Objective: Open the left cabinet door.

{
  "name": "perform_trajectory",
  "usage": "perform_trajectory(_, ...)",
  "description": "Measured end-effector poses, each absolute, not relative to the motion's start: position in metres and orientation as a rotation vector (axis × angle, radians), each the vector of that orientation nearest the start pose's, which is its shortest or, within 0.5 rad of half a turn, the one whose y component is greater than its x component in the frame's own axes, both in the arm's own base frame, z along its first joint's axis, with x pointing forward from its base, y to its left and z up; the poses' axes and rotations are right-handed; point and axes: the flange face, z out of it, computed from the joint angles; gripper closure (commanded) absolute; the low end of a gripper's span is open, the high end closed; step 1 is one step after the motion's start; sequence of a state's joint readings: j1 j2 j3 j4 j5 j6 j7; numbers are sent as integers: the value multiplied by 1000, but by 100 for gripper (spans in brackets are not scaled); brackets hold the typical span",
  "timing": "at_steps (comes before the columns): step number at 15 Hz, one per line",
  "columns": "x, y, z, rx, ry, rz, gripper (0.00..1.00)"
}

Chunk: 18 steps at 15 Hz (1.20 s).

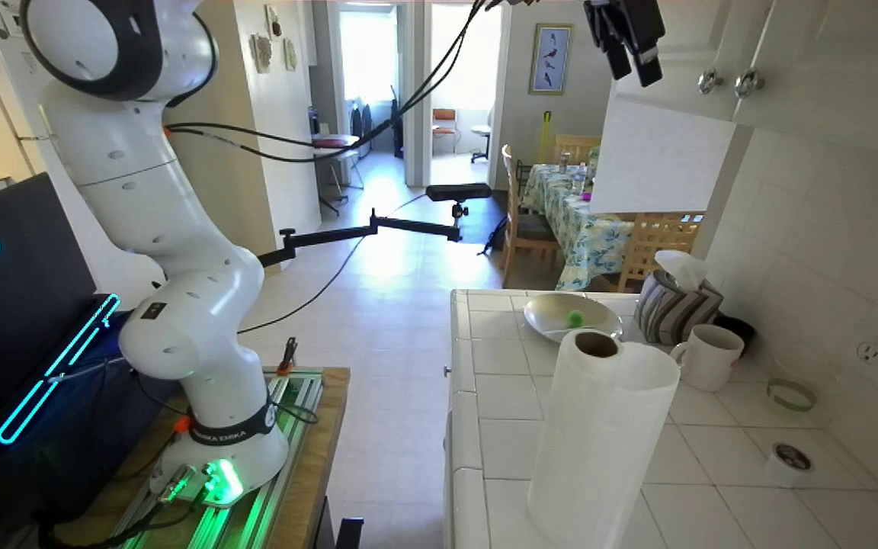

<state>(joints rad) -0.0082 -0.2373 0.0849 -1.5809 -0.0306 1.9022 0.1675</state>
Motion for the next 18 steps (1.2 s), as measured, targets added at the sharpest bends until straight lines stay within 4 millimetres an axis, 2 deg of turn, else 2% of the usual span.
perform_trajectory(5,505,56,772,-3003,45,-852,0)
perform_trajectory(9,518,56,777,-2991,12,-899,0)
perform_trajectory(10,521,55,779,-2986,12,-913,10)
perform_trajectory(13,528,52,784,-2977,8,-941,29)
perform_trajectory(14,530,52,784,-2975,6,-946,25)
perform_trajectory(17,539,52,783,-2968,6,-959,19)
perform_trajectory(18,541,52,783,-2963,6,-970,24)
